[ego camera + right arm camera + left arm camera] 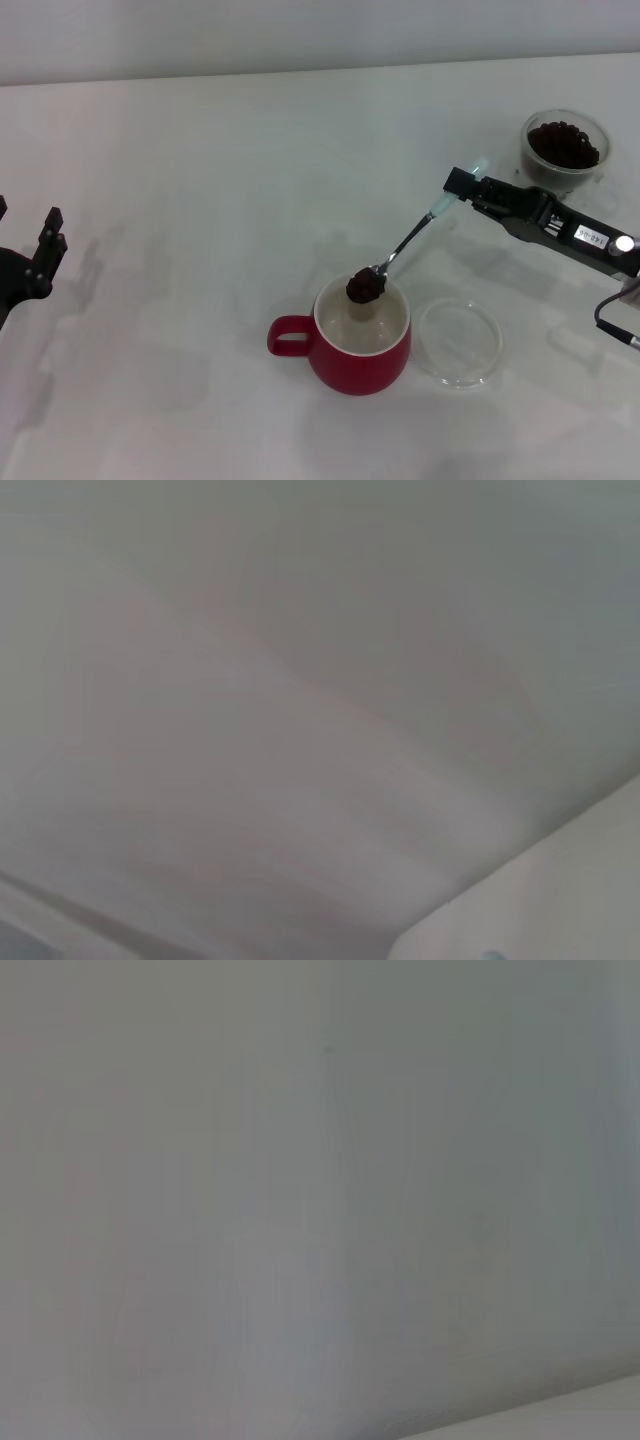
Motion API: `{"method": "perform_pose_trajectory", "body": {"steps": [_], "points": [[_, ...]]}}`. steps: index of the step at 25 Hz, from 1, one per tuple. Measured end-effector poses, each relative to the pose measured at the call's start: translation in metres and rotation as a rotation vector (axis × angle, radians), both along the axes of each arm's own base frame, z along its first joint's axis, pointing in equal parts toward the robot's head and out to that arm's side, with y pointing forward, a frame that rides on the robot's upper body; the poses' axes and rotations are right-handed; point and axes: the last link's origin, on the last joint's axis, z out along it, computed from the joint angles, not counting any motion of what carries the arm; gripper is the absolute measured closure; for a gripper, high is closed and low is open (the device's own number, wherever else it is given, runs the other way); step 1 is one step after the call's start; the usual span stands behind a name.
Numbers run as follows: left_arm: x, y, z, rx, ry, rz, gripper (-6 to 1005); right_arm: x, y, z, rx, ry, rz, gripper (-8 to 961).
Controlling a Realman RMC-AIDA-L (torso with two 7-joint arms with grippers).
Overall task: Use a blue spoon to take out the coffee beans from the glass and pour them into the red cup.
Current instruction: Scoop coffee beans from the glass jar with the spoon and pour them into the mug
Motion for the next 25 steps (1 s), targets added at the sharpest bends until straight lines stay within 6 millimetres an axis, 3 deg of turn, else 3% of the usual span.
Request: {"method": "perform_pose_trajectory", "body": {"steps": [25], "points": [[0.0011, 0.001, -0.0006, -0.002, 0.0, -0.003, 394, -0.0028, -0.0018, 0.0007, 0.095, -0.134, 0.148, 809]]}}
